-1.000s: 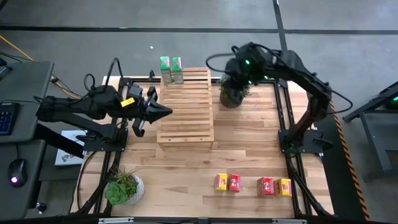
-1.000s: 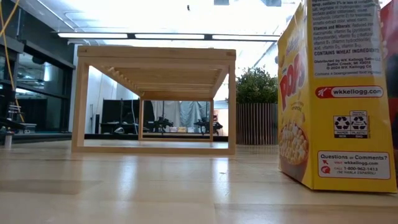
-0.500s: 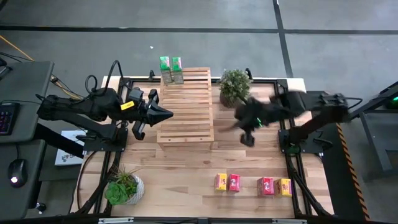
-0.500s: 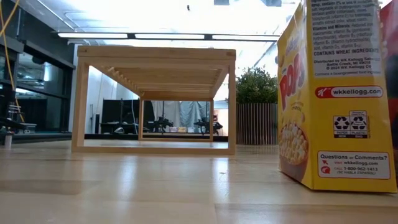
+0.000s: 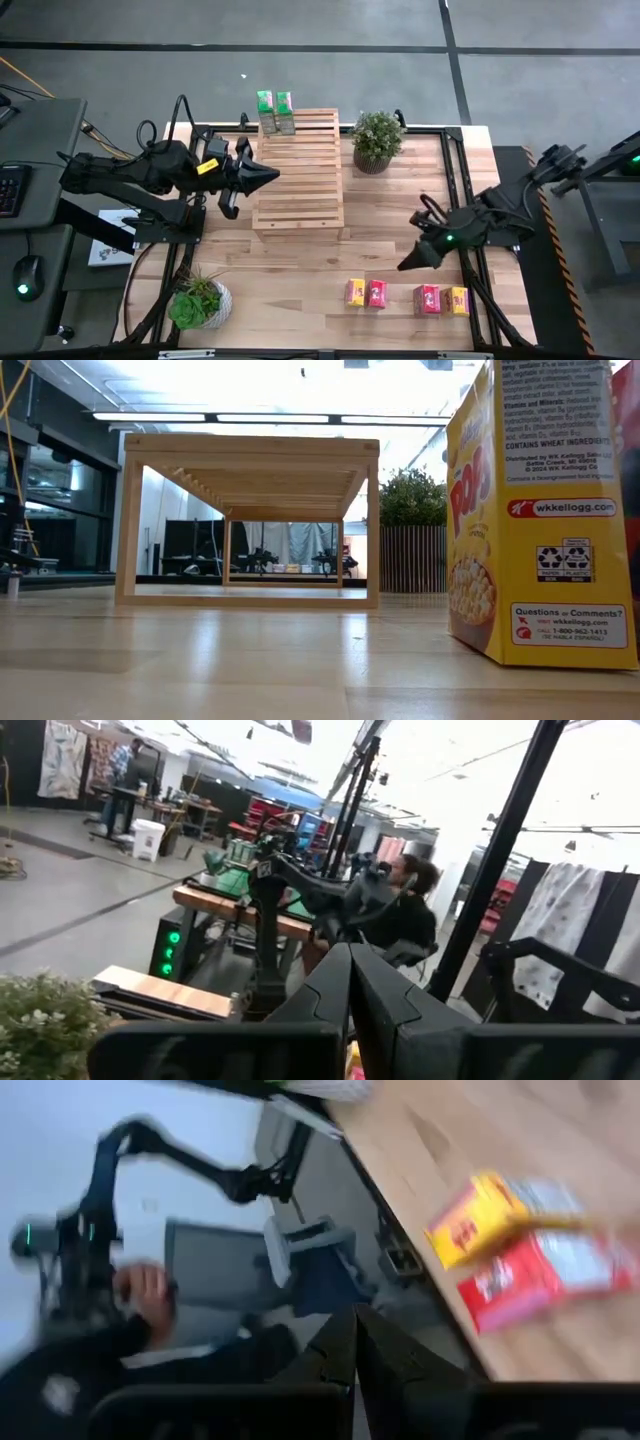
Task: Stack cereal on shelf
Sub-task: Put the right red cereal box on the shelf
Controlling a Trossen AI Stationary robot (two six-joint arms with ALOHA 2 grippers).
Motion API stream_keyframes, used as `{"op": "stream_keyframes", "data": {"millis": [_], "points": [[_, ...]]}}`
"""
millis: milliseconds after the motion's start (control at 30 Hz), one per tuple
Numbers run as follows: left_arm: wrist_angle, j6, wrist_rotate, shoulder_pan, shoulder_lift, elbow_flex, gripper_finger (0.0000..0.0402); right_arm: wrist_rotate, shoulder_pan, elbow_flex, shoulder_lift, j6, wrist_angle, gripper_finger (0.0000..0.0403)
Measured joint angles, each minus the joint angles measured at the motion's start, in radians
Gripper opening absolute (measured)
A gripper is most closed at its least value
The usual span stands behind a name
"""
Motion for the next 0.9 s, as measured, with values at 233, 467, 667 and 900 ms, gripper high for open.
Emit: {"op": "stream_keyframes", "data": {"millis": [233, 467, 667, 900], "points": [[-0.031, 0.068, 0.002, 0.000, -0.011, 0.000, 0.0000, -0.139, 0.059, -0.001, 0.103, 0.309, 0.003, 0.0093], [-0.106, 0.093, 0.002, 0.000, -0.042, 0.000, 0.0000, -0.347, 0.074, 0.051, 0.212, 0.461, -0.007, 0.0228], [-0.118, 0.095, 0.002, 0.001, -0.055, 0.000, 0.0000, -0.399, 0.088, 0.058, 0.215, 0.580, -0.019, 0.0299], [-0.112, 0.086, 0.002, 0.001, -0.055, 0.000, 0.0000, -0.159, 0.256, 0.157, 0.238, 0.693, -0.338, 0.0310]]}}
